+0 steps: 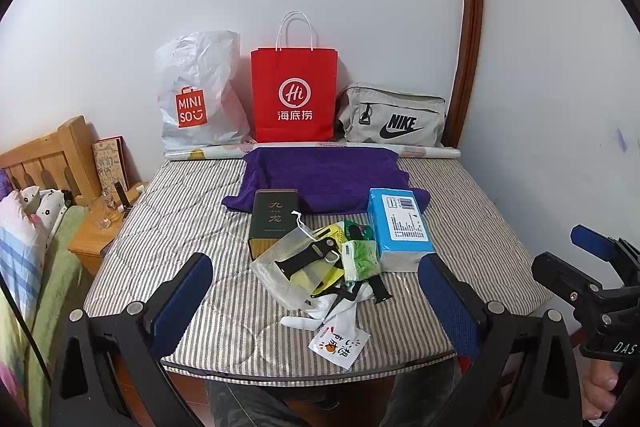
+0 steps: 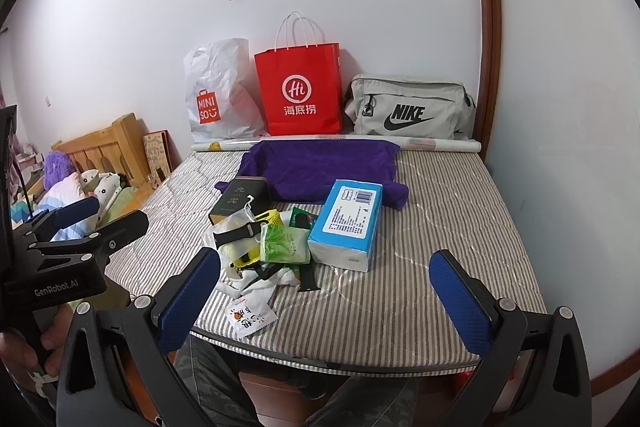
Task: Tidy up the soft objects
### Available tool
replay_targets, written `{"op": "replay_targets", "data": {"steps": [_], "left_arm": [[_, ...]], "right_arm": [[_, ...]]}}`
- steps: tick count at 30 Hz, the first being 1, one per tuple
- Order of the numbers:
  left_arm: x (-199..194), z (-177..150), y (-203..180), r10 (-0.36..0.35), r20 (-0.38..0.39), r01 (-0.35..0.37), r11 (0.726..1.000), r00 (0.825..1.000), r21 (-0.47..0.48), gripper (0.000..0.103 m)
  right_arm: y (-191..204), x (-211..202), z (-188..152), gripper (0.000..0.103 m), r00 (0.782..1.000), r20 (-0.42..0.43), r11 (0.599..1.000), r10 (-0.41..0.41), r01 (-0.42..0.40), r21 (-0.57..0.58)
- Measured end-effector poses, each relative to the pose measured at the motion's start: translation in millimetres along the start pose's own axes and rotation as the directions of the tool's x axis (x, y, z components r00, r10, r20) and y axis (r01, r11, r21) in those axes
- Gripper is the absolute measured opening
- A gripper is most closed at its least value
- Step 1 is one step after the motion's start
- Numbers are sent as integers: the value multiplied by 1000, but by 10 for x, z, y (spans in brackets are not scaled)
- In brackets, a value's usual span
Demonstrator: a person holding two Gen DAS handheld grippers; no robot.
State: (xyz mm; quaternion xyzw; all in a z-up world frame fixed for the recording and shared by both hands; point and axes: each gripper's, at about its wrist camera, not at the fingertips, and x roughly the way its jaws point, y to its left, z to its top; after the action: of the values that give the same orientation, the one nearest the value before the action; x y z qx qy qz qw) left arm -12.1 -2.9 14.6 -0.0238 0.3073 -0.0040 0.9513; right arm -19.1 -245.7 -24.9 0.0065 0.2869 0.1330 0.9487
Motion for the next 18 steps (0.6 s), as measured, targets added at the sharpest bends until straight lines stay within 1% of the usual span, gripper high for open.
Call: {"op": "replay_targets", "data": {"steps": [8, 12, 18], "left_arm": [[-15, 21, 10, -3, 6, 3, 1000, 1000, 2, 103], [-20, 51, 40, 1, 15, -1, 1000, 1000, 7, 103], [171, 44, 129, 11, -18, -11, 1000, 1000, -18, 103]], "right_arm": [[-11, -15, 1, 103, 1000, 5, 1000, 3, -3, -2], [-17, -3, -3, 103, 1000, 8, 1000, 19, -19, -3], [-41, 171, -30, 103, 999, -27, 999, 43, -43, 7]]}}
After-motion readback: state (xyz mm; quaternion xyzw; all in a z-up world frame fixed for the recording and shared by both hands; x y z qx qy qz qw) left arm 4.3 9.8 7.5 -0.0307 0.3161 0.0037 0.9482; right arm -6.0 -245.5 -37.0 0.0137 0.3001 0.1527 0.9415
